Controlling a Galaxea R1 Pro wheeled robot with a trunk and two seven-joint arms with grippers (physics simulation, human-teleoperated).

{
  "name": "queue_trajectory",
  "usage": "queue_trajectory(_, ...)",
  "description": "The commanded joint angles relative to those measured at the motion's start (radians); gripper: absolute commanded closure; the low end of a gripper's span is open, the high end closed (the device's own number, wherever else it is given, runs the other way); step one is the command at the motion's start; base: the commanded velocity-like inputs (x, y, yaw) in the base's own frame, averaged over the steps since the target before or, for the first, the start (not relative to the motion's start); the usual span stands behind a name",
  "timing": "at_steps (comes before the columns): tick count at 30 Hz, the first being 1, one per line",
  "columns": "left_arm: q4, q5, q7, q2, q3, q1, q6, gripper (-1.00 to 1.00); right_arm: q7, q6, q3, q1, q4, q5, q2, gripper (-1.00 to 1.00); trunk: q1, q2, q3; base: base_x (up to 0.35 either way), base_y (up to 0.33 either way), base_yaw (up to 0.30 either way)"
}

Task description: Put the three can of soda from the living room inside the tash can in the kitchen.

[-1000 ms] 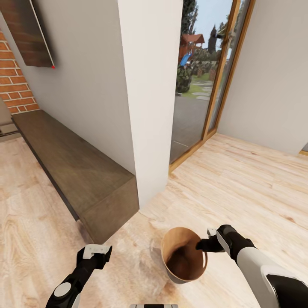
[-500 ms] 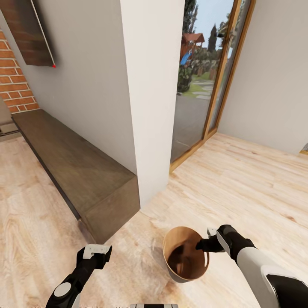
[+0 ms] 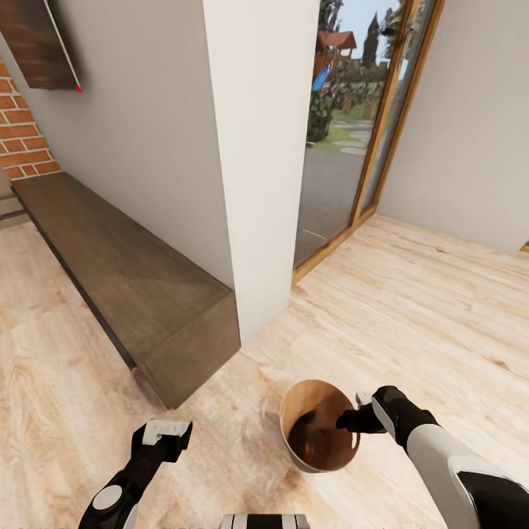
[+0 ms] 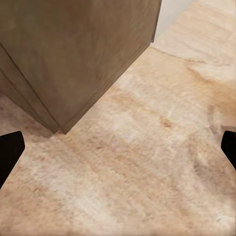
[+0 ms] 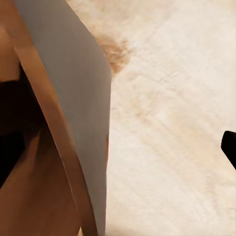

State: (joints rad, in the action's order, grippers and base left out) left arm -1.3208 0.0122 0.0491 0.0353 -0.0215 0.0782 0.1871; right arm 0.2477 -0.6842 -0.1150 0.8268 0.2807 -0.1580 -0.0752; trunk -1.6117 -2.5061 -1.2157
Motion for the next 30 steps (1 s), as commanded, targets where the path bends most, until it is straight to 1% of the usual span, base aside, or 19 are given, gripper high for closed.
queue_trajectory(1, 0.000, 0.000, 0.000, 0.000, 0.000, 0.000, 0.000, -1.00, 0.000, 0.000, 0.000, 0.000, 0.000, 0.000, 0.000, -1.00, 0.000, 0.000, 0.000, 0.000, 0.000, 0.000)
queue_trajectory(6, 0.000, -0.002, 0.000, 0.000, 0.000, 0.000, 0.001, -1.00, -0.005, 0.000, 0.000, 0.000, -0.001, 0.000, 0.001, -1.00, 0.000, 0.000, 0.000, 0.000, 0.000, 0.000)
queue_trajectory(7, 0.000, -0.003, 0.000, 0.000, 0.000, 0.000, 0.001, -1.00, -0.005, 0.001, 0.000, 0.000, -0.001, 0.000, 0.001, 1.00, 0.000, 0.000, 0.000, 0.000, 0.000, 0.000)
queue_trajectory(24, 0.000, -0.002, 0.000, 0.000, 0.000, 0.000, 0.001, -1.00, -0.004, 0.002, 0.000, 0.000, -0.001, 0.000, 0.001, 1.00, 0.000, 0.000, 0.000, 0.000, 0.000, 0.000)
queue_trajectory(30, 0.000, 0.000, 0.000, 0.000, 0.000, 0.000, 0.000, -1.00, -0.004, 0.002, 0.000, 0.000, 0.000, 0.000, 0.002, 1.00, 0.003, 0.001, 0.023, 0.000, 0.000, 0.000)
